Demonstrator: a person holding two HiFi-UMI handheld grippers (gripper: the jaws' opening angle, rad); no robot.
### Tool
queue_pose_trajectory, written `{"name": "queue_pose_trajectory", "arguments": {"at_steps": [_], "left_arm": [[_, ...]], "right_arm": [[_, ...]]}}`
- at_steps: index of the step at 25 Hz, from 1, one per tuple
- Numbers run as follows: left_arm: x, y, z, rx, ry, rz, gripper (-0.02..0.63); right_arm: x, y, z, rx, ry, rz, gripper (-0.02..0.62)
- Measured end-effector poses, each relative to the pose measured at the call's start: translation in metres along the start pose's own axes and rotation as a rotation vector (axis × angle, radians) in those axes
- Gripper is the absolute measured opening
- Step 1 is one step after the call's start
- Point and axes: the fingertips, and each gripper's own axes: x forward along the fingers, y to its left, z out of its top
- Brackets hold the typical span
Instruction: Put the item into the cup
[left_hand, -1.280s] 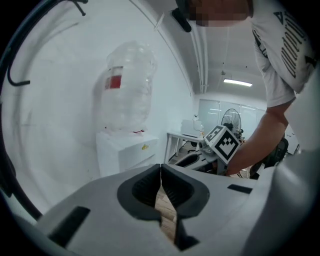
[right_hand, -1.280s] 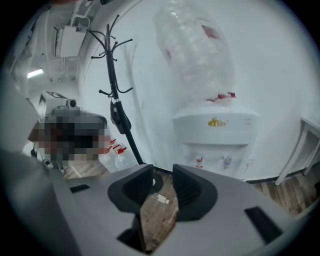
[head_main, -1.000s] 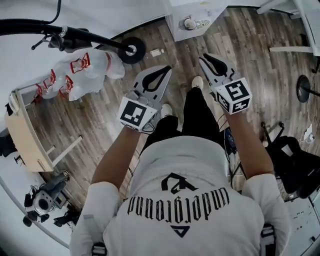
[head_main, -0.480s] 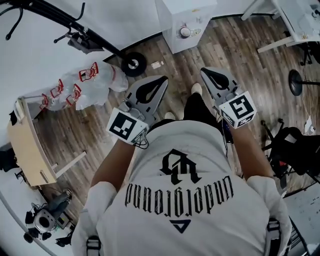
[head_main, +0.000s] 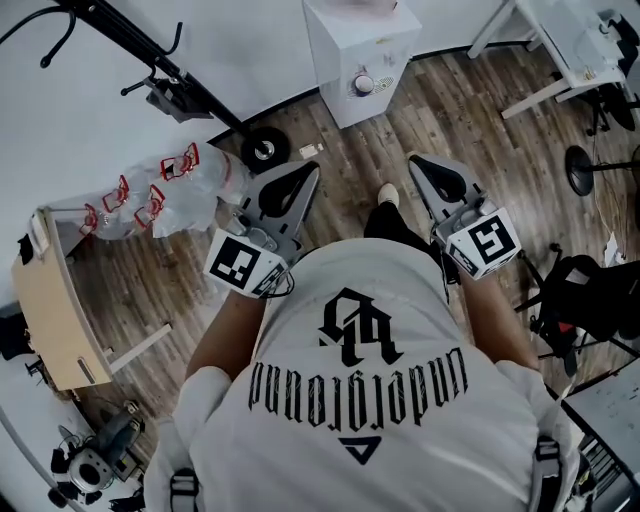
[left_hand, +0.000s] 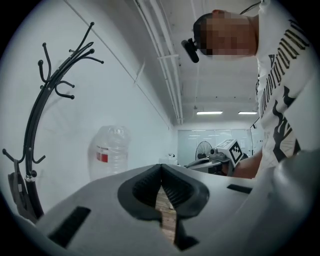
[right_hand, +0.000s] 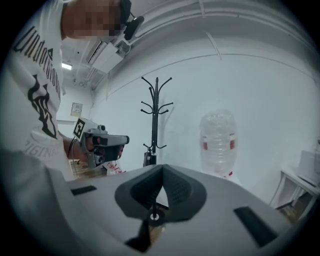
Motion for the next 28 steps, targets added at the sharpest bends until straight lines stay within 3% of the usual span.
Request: {"name": "queue_pose_trajectory", "arguments": {"at_steps": [9,15,23,28], "left_arm": [[-0.016,-0.010,0.040,0.027,-0.035,-0.015,0.006],[-0.014,-0.033,0.040,0.036,-0.022,-0.002,0.006],[0.011,-0.093,0.045,0.033,-0.034,0.075,0.006],[0.027,-0.155,0.035,0.079,0.011,0.130,0.006]], "right_arm": [[-0.023,0.017,0.020,-0.006,-0.002,0.001,0.005],[-0.051,0.012,0.027,-0.016,-0.025,0.001,0.005],[-0.114,0.002,0.034,-0.073,-0.042,0.084,0.005],[-0.179,-0.002,0.023,-0.101,-0.053,0.113,0.005]]}}
